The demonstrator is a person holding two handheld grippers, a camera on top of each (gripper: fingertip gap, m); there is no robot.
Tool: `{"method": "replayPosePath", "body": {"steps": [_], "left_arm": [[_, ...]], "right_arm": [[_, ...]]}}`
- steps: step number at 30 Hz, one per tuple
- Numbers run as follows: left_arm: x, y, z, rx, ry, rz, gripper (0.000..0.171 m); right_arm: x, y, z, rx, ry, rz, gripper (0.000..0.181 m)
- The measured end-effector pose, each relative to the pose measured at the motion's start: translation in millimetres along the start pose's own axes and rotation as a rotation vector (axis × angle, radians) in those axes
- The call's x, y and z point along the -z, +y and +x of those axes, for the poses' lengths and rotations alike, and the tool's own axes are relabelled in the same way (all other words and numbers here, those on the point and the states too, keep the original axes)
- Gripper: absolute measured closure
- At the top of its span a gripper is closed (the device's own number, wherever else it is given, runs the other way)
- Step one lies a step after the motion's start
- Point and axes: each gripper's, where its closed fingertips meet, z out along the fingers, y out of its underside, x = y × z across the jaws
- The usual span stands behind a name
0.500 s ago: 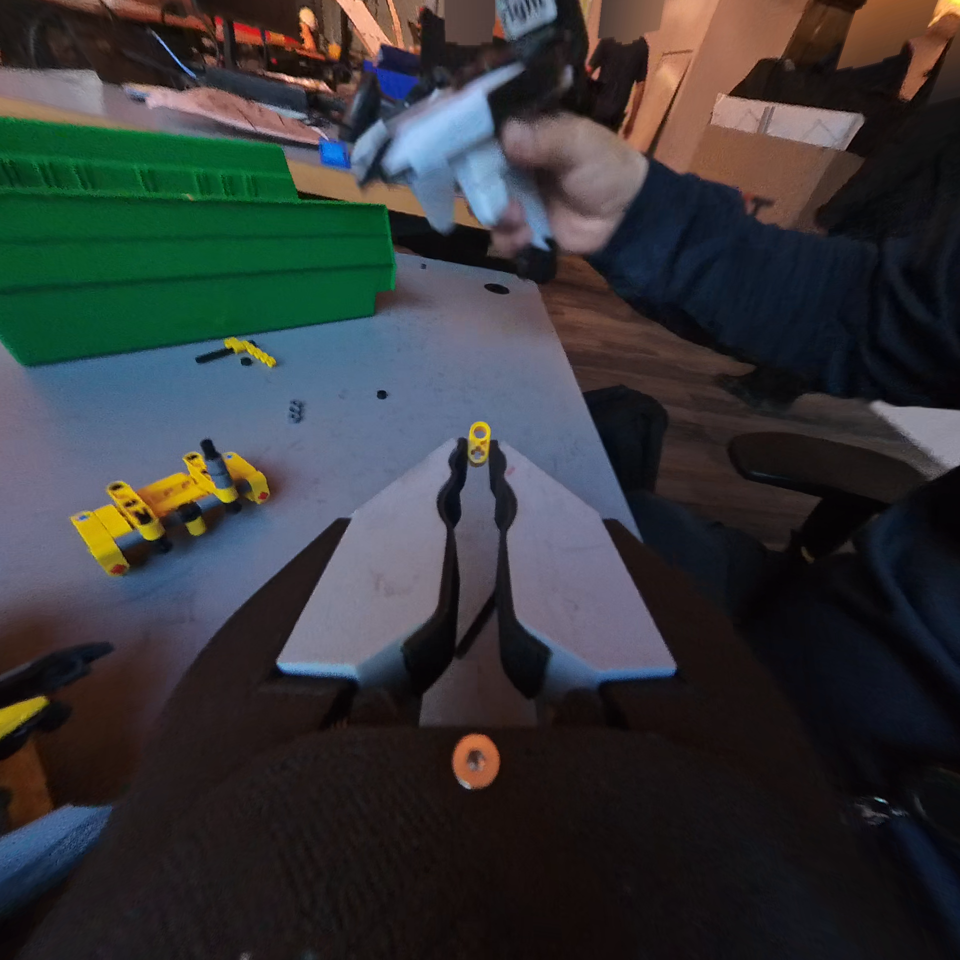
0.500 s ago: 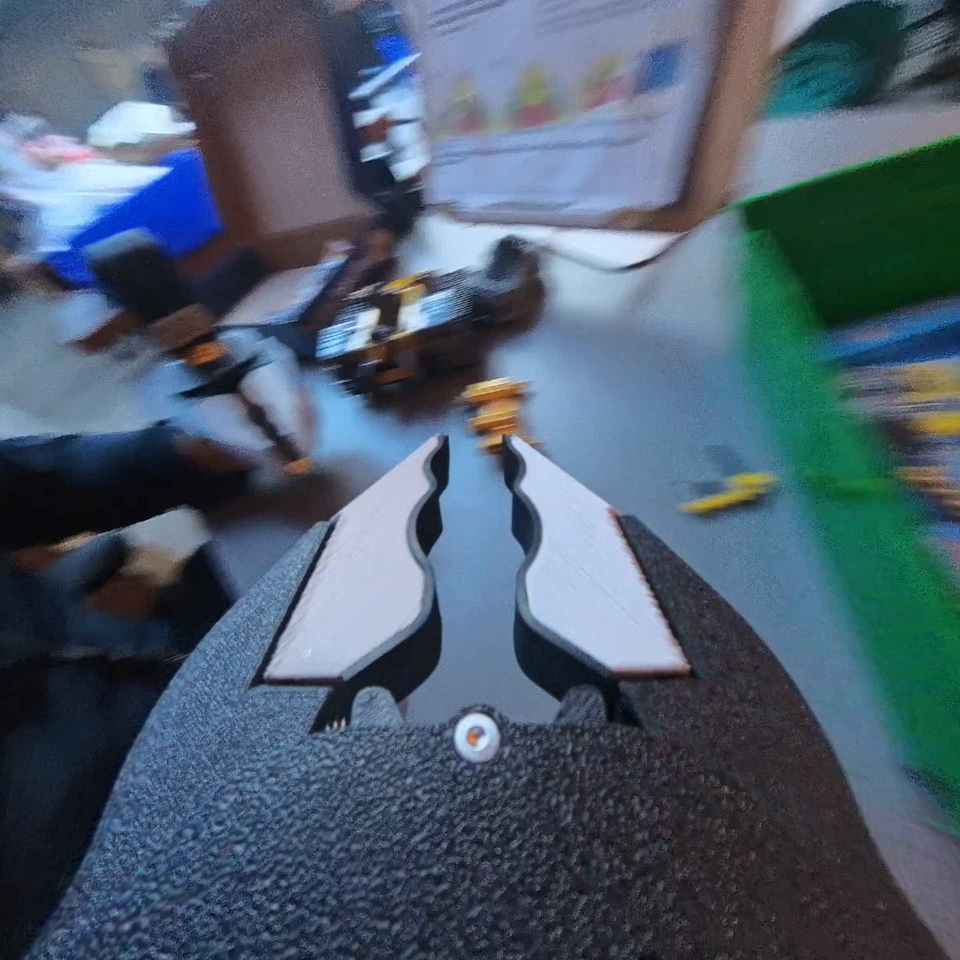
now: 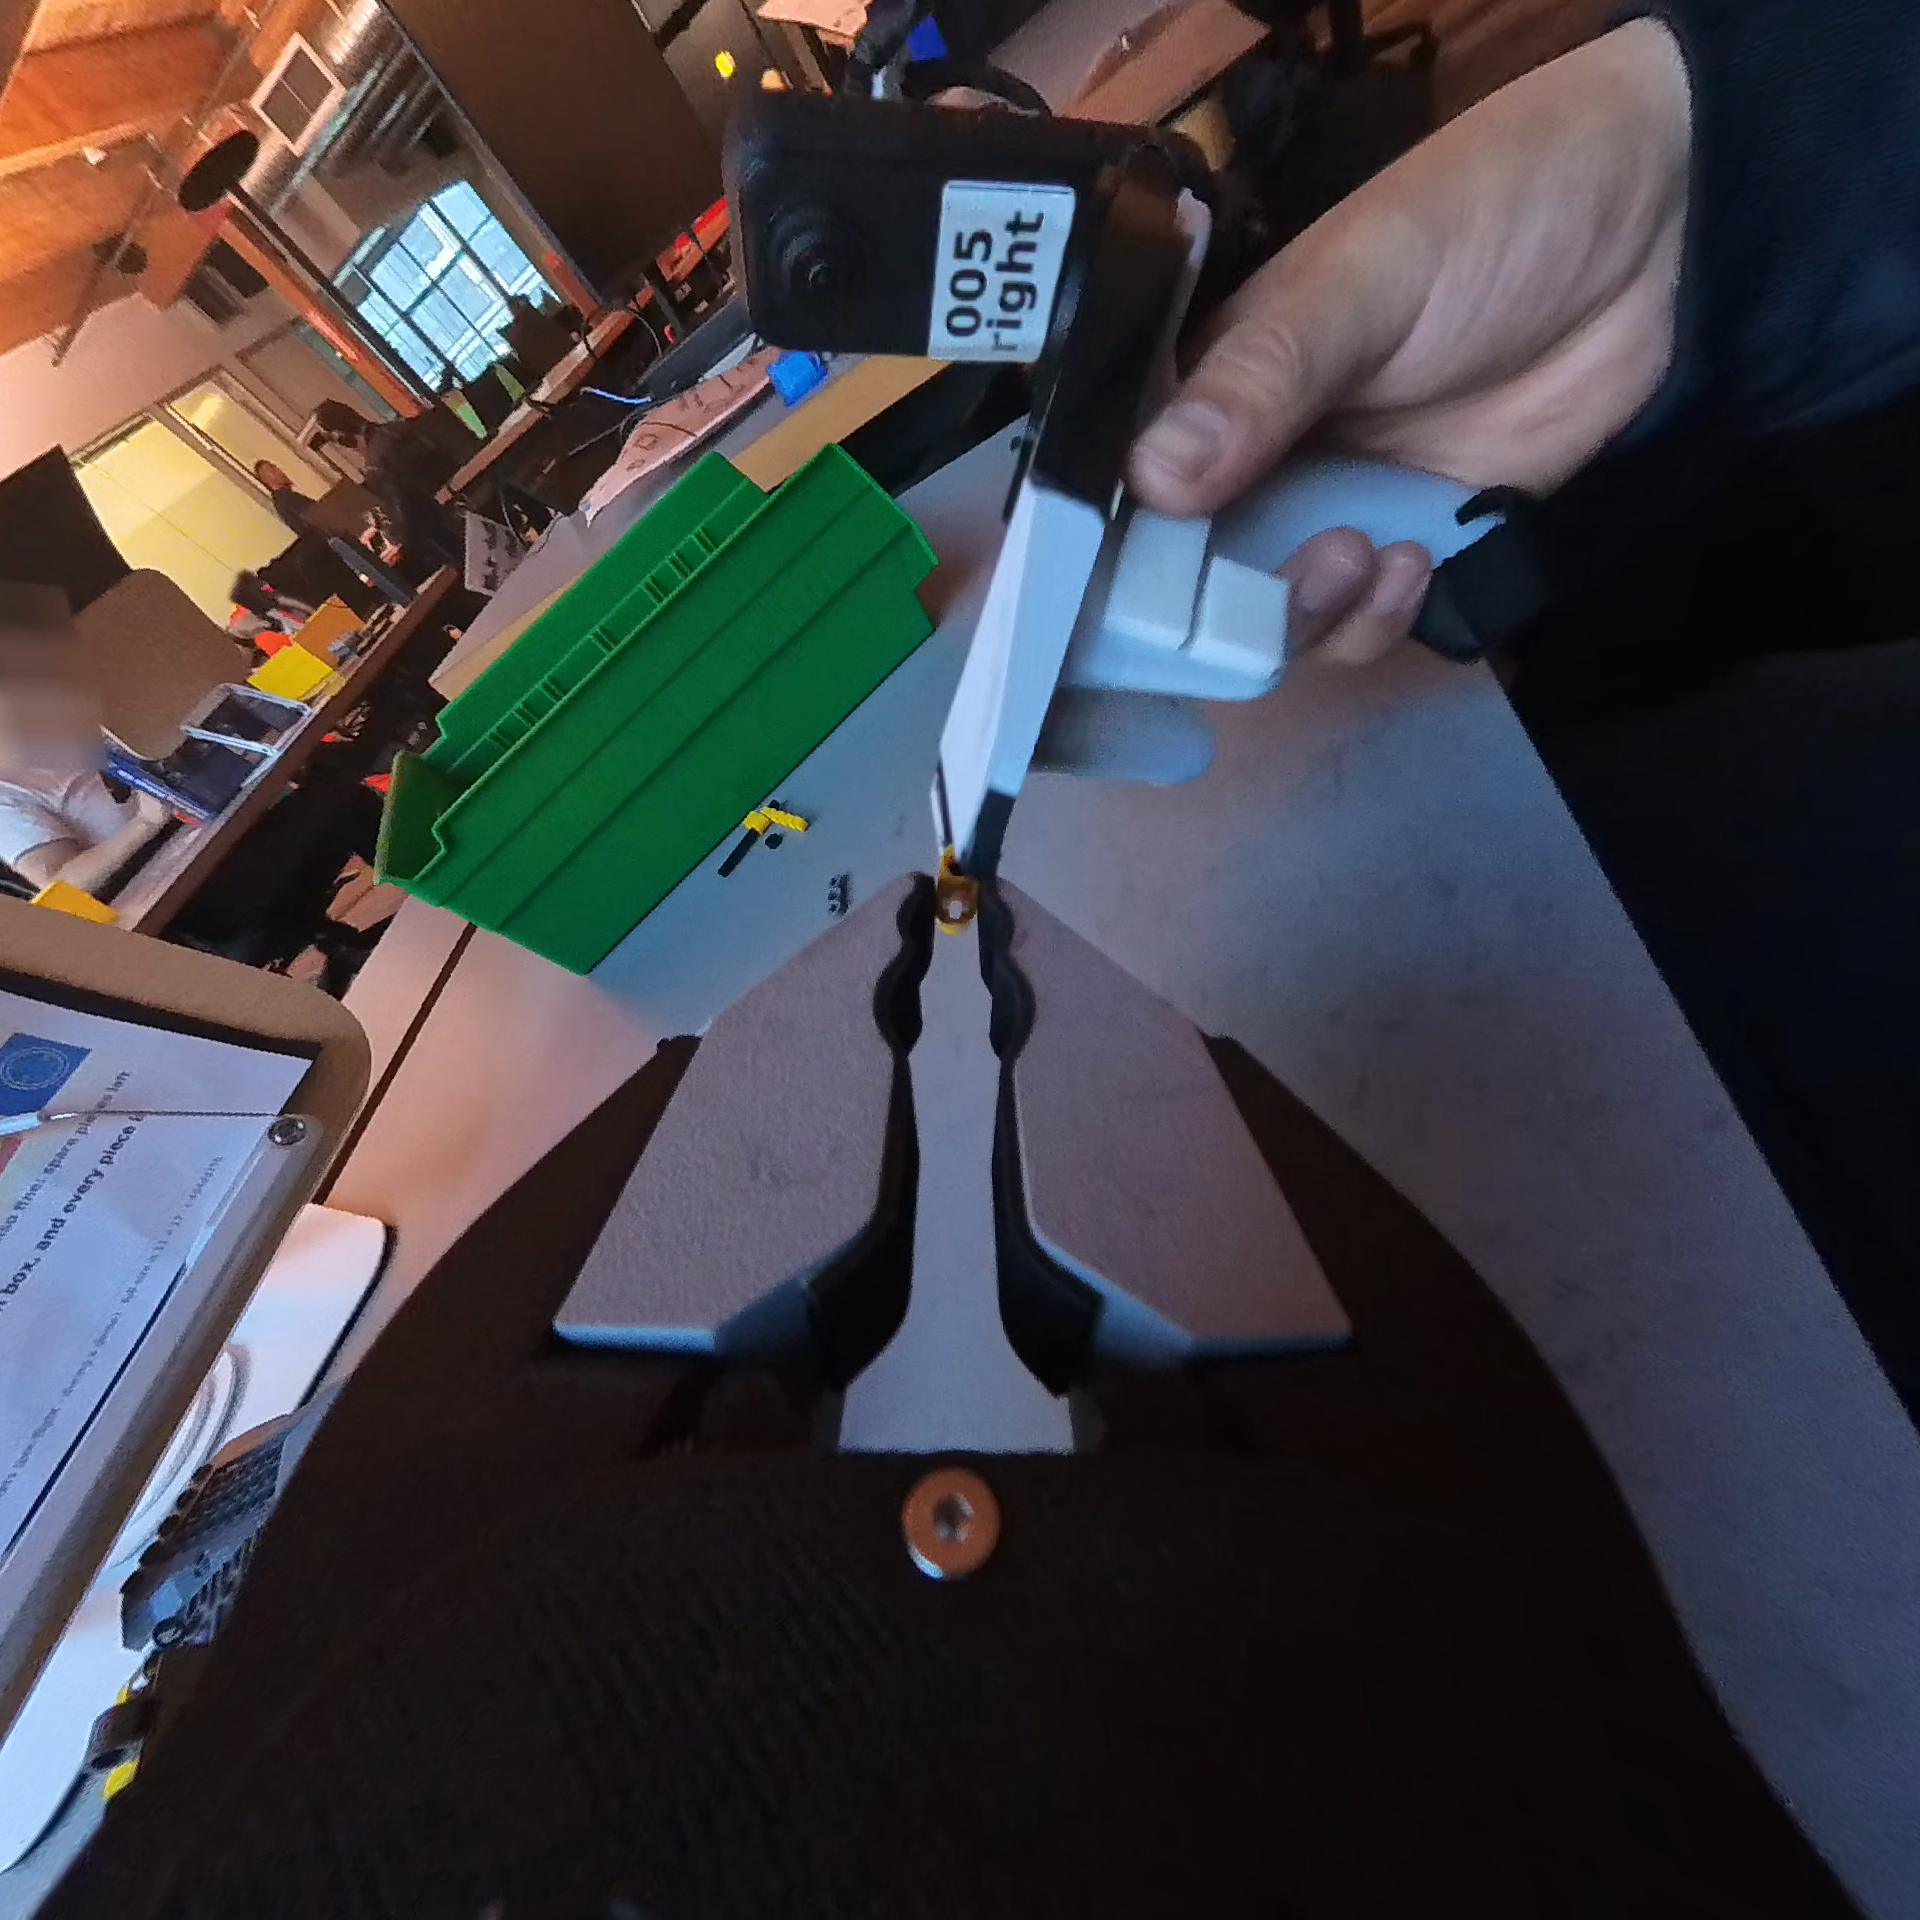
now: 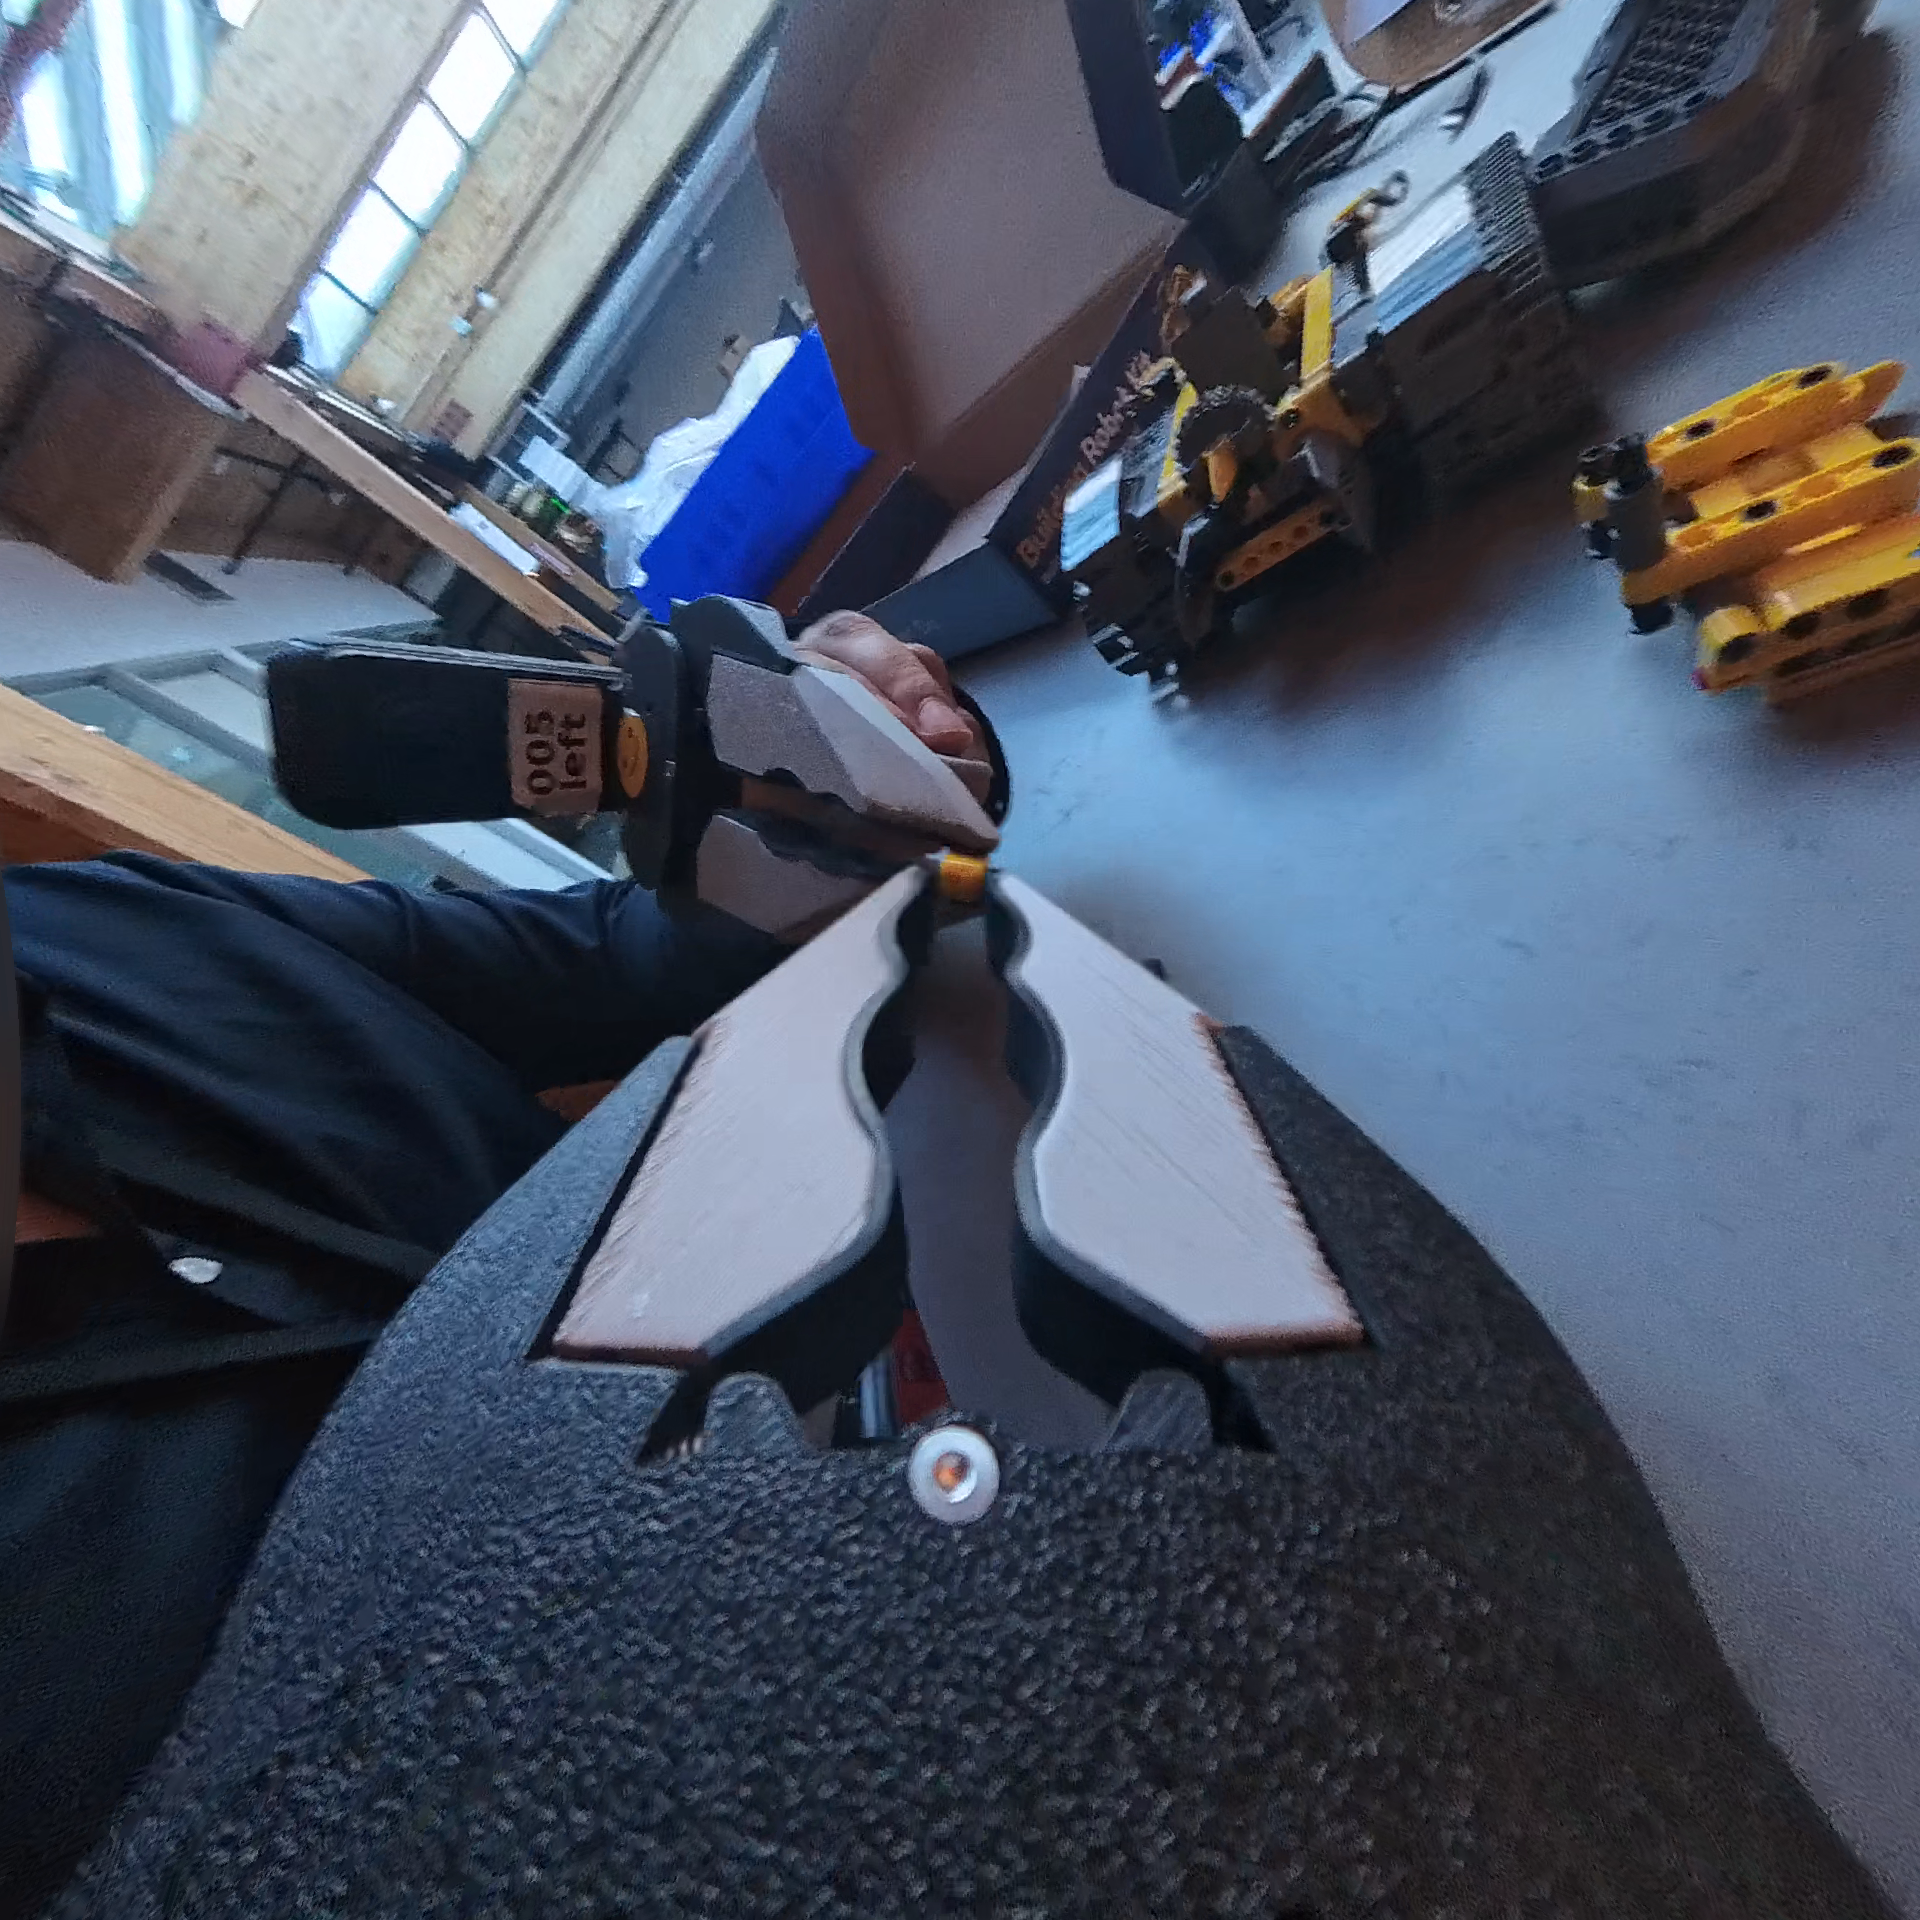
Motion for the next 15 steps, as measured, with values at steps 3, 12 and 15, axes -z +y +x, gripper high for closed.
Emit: {"method": "replayPosePath", "body": {"steps": [3,12,15], "left_arm": [[-0.1,0.4,1.6,-0.017,-0.004,-0.012,0.166],[-0.5,-4.1,4.7,0.098,0.040,0.018,0.164],[-2.3,1.3,5.0,0.124,0.053,0.001,0.164]], "right_arm": [[0.3,2.0,1.0,0.012,0.021,0.003,0.176],[14.3,-5.2,-1.7,0.128,0.127,0.032,0.176],[39.3,-25.9,-1.9,0.182,0.202,0.080,0.177]]}}
